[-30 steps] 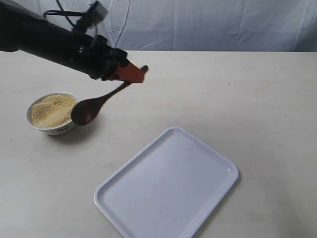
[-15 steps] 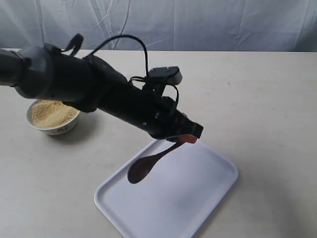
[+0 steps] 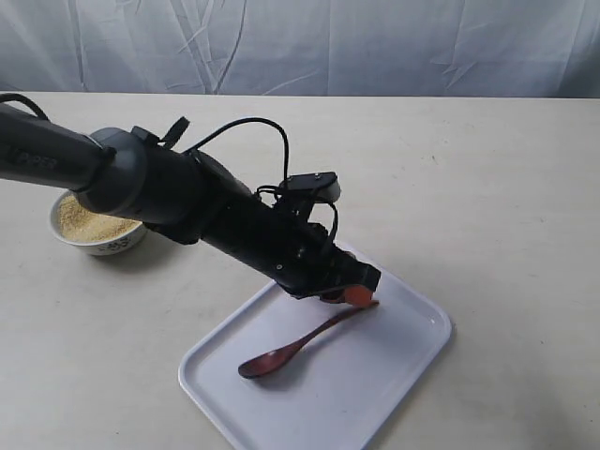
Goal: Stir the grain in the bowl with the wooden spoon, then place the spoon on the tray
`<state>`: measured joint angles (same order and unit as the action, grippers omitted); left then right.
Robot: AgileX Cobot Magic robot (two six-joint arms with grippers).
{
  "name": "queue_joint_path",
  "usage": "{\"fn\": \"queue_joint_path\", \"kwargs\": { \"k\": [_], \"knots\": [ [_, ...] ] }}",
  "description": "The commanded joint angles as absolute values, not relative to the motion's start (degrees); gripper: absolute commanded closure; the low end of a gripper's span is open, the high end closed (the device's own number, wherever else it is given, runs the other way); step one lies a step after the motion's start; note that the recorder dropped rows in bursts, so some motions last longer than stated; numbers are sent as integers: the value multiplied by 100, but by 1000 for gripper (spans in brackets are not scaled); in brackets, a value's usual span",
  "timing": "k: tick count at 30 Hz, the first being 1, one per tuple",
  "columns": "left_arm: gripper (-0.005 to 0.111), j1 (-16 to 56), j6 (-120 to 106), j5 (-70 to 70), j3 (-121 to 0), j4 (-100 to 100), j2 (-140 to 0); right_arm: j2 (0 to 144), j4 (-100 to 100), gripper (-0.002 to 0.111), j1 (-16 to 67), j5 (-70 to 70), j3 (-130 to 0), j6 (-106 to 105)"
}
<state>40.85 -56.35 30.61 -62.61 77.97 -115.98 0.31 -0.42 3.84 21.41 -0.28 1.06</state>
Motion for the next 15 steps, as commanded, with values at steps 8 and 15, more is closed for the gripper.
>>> {"fn": "queue_joint_path", "kwargs": {
  "k": [8,15],
  "knots": [
    [65,3557,-5239,3750,-6231,7339,-10970,0,-37,108,406,2059,0,107],
    [106,2530,-3992,4999,-6139,4806,-9861,0,-37,108,406,2059,0,107]
  ]
}}
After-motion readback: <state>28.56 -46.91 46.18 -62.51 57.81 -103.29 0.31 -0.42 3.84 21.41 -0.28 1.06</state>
